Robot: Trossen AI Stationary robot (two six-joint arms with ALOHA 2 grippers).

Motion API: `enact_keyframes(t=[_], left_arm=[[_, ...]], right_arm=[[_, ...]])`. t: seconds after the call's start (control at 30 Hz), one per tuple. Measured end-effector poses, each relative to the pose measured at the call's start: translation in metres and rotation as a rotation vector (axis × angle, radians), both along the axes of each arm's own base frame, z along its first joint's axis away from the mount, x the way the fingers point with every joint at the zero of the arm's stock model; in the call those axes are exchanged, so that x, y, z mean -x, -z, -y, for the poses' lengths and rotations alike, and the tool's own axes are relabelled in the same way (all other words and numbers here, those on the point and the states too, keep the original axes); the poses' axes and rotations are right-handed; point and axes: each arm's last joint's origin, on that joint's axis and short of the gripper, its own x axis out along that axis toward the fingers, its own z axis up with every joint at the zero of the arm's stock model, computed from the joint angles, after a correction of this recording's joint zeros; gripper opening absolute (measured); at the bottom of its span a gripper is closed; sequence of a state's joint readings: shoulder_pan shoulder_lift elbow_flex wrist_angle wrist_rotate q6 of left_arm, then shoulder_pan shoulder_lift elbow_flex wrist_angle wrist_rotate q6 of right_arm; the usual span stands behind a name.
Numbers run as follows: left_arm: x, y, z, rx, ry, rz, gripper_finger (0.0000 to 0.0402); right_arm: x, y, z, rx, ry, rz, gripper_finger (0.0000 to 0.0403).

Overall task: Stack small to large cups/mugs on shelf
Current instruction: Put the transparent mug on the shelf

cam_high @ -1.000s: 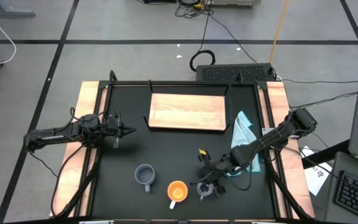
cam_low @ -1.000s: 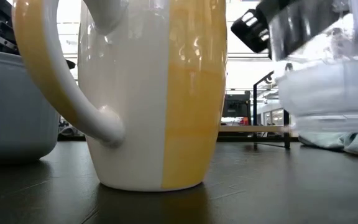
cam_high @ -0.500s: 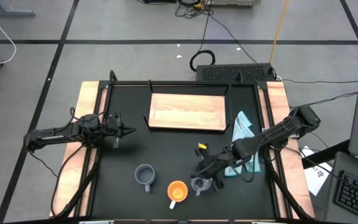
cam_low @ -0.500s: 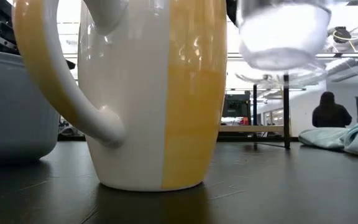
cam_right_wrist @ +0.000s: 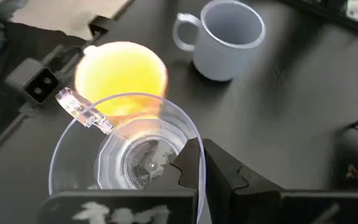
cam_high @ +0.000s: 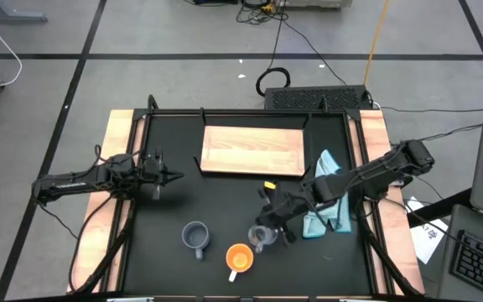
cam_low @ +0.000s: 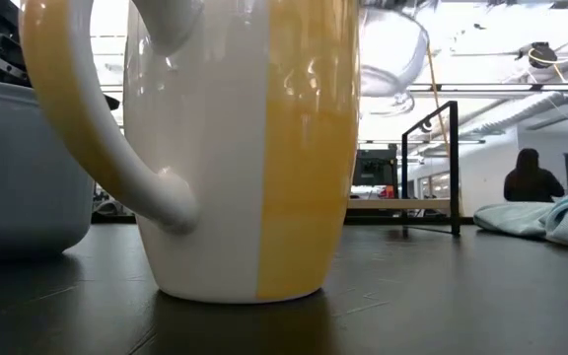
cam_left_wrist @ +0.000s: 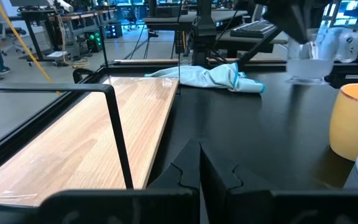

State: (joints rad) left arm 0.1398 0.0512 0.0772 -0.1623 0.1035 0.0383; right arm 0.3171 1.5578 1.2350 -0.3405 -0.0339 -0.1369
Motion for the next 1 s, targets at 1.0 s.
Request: enact_keyframes(t=[1.0], left_arm=[[0.000,0.000,-0.002,-0.019,-0.059,-0.001,0.0003]], right_arm=[[-0.004,-0.018,0.102,0.025,0.205,-0.207,0.0000]])
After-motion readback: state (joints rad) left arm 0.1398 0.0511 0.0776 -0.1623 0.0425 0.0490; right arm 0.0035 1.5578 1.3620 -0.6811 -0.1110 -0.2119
